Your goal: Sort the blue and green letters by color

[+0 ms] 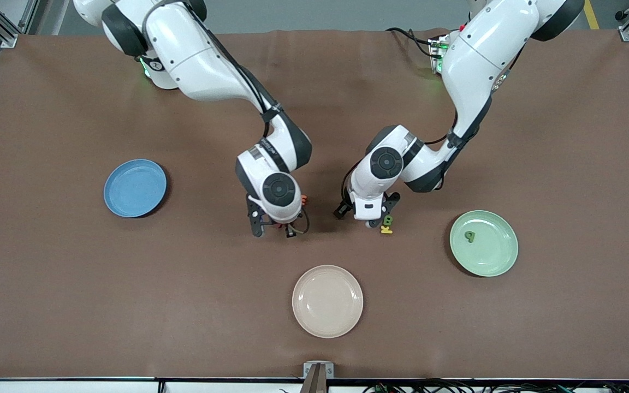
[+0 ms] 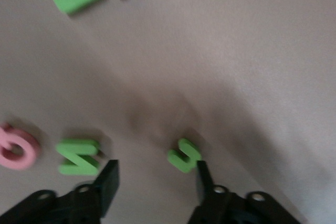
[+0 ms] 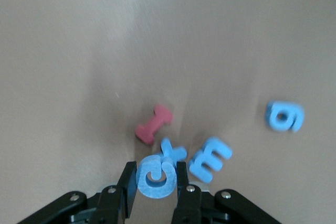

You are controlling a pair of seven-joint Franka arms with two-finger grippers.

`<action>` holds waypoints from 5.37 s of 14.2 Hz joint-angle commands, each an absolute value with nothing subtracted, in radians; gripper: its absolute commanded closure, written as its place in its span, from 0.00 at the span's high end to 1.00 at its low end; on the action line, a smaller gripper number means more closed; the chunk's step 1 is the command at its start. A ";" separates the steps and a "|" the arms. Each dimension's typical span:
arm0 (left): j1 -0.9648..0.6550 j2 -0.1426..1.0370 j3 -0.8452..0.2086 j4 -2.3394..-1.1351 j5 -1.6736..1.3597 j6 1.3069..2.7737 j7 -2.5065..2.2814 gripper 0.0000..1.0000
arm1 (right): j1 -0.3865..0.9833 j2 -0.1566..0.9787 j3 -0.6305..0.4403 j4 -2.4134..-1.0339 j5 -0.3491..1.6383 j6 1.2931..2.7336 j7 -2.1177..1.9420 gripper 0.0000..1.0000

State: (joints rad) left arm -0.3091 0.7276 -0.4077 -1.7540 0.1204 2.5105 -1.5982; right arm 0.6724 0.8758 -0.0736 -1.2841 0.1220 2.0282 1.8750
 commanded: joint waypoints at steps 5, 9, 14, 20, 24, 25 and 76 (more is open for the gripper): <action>-0.336 0.791 -0.399 -1.683 0.112 2.525 -1.726 0.60 | 0.473 0.714 -0.063 -1.345 0.178 1.821 1.449 0.00; -0.334 0.805 -0.397 -1.683 0.120 2.526 -1.744 0.60 | 0.339 0.517 -0.064 -1.581 0.169 1.841 1.102 0.00; -0.334 0.802 -0.383 -1.683 0.117 2.526 -1.747 0.17 | 0.224 0.292 -0.069 -1.895 0.123 1.965 0.734 0.00; -0.315 0.717 -0.383 -1.692 0.121 2.481 -1.782 0.00 | 0.092 0.164 -0.071 -2.196 0.092 2.194 0.353 0.00; -0.250 0.585 -0.385 -1.687 0.123 2.286 -1.723 0.00 | 0.057 0.160 -0.071 -2.351 0.046 2.380 0.298 0.00; -0.220 0.562 -0.387 -1.687 0.121 2.248 -1.673 0.00 | 0.049 0.164 -0.071 -2.368 0.045 2.405 0.275 0.01; 0.006 0.394 -0.482 -2.067 0.126 2.402 -0.795 0.93 | 0.698 0.825 -0.063 -1.503 0.127 2.332 1.009 0.63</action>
